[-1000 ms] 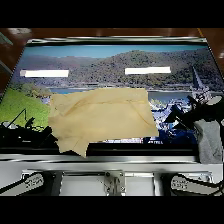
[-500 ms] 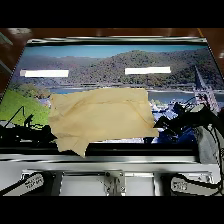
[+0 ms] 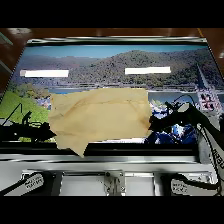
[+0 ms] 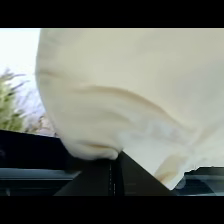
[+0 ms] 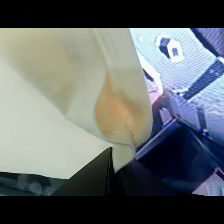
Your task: Fold the shirts.
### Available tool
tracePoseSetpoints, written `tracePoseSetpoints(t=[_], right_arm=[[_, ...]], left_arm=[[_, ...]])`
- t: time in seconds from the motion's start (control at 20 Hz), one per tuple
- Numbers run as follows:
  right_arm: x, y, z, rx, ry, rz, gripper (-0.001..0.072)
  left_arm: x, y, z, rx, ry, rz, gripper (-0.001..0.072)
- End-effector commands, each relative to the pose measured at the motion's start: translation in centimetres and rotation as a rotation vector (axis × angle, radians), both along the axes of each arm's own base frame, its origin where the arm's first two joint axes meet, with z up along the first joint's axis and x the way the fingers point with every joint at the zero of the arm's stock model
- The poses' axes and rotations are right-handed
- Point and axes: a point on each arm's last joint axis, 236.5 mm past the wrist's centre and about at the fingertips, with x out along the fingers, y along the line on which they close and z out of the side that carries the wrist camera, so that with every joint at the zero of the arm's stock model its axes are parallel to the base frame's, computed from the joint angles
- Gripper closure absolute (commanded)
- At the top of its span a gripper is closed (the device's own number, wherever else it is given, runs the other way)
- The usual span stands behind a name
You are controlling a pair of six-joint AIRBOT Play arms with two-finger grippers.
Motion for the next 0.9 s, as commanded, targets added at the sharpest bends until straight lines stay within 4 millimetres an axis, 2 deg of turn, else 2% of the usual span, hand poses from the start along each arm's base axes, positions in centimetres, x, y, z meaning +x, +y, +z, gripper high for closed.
tracePoseSetpoints(t=[0.0, 0.1, 0.15, 0.2, 0.3, 0.35, 0.4, 0.45, 0.5, 0.55, 0.6, 0.65, 0.7, 0.75, 0.85], right_arm=[[0.3, 1.2, 1.4, 0.032, -0.03, 0.045, 0.0653], [2.7, 1.2, 5.0, 0.032, -0.172, 0.127, 0.0654], [4.6, 1.0, 8.1, 0.017, -0.286, 0.166, 0.0654], [6.9, 0.8, 12.5, -0.011, -0.444, 0.202, 0.0654], [11.2, -0.4, 24.7, -0.125, -0.819, 0.21, 0.0654], [12.3, -1.3, 32.8, -0.2, -1.041, 0.179, 0.0654], [12.2, -2.3, 40.8, -0.275, -1.257, 0.132, 0.0654], [10.3, -3.2, 49.0, -0.347, -1.464, 0.073, 0.0654], [7.6, -4.2, 55.4, -0.411, -1.619, 0.014, 0.0654], [4.2, -5.1, 60.6, -0.468, -1.738, -0.048, 0.0654], [1.1, -6.1, 64.1, -0.523, -1.81, -0.101, 0.0654], [-1.9, -6.8, 66.4, -0.568, -1.854, -0.14, 0.0654], [-4.7, -7.4, 67.9, -0.609, -1.882, -0.164, 0.0654], [-7.1, -7.7, 68.4, -0.639, -1.891, -0.177, 0.0654], [-10.1, -7.8, 67.3, -0.663, -1.849, -0.161, 0.0654]], left_arm=[[1.9, 0.7, 2.2, 0.033, -0.089, -0.017, 0.067], [5.0, 2.2, 7.2, 0.121, -0.259, -0.037, 0.0671], [6.8, 3.2, 11.3, 0.187, -0.382, -0.048, 0.0671], [8.4, 3.9, 16.1, 0.256, -0.51, -0.055, 0.0671], [10.2, 4.8, 29.2, 0.414, -0.818, -0.043, 0.067], [9.9, 4.3, 37.1, 0.485, -1.003, -0.028, 0.067], [8.5, 3.4, 45.1, 0.551, -1.195, -0.007, 0.067], [6.3, 2.2, 52.0, 0.611, -1.364, 0.011, 0.067], [3.4, 0.9, 58.0, 0.675, -1.512, 0.027, 0.067], [-0.1, -0.6, 63.2, 0.74, -1.649, 0.035, 0.067], [-3.0, -2.1, 66.6, 0.786, -1.745, 0.032, 0.067], [-5.9, -3.6, 69.2, 0.826, -1.827, 0.023, 0.067], [-8.6, -5.1, 71.1, 0.859, -1.892, 0.011, 0.067], [-10.8, -6.2, 72.2, 0.884, -1.941, 0.004, 0.067], [-14.0, -8.0, 72.8, 0.875, -1.986, 0.01, 0.067]])
